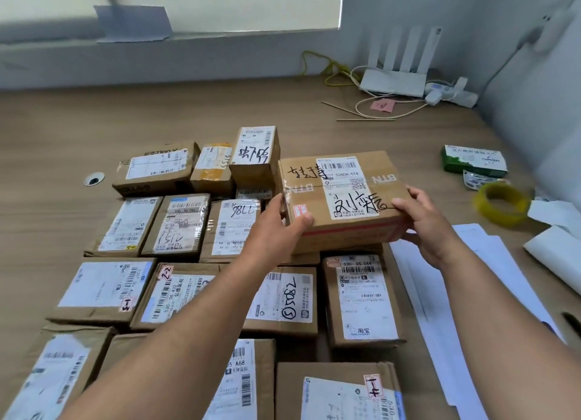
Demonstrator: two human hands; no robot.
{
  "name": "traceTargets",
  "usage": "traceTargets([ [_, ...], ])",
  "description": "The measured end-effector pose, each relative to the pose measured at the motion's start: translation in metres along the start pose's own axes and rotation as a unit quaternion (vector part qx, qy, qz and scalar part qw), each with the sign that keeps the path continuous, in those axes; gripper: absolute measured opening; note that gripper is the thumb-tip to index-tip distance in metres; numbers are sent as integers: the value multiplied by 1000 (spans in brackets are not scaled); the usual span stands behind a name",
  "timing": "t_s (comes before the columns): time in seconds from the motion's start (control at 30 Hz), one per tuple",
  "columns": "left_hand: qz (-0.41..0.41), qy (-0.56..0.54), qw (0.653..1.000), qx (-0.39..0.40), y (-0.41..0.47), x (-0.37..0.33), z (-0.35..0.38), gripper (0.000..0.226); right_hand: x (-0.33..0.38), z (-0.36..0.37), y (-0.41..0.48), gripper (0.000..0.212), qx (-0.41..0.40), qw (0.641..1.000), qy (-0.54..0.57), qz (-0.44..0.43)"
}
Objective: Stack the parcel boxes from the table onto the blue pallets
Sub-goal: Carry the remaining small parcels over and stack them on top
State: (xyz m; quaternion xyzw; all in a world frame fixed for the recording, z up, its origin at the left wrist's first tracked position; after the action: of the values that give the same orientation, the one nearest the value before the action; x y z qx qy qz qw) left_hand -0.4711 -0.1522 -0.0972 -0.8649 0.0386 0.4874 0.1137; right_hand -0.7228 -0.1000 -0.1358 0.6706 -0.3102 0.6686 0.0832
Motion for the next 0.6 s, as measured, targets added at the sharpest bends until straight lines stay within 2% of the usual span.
traceTargets([
  [0.07,0,-19,1000,8,-3,1,1,65,-6,-3,-1,49,41,999,24,20],
  [0.17,3,-51,998,22,-10,5,4,67,-10,-8,-6,81,78,996,39,15],
  [0.2,4,-62,998,24,-13,8,4,68,-10,-10,-8,85,84,996,39,6],
  [0.4,5,-133,991,8,-32,27,-9,66,1,-6,-27,66,120,989,39,-72],
  [0.6,50,-126,990,-44,-52,33,-58,67,12,26,-60,79,151,979,42,-133],
])
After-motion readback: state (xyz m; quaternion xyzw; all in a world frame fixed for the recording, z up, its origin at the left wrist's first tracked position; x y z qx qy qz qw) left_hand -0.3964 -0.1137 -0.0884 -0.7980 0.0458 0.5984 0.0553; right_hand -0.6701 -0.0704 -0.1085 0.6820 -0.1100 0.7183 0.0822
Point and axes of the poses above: each hand's wrist, its own y-axis towards the middle knuckle, its own z-axis out of the palm, x = y × z, the point moved 5 cm from there along y, towards the middle knuckle, and after that the axes turned 6 degrees about -x, right-handed, at the moved point
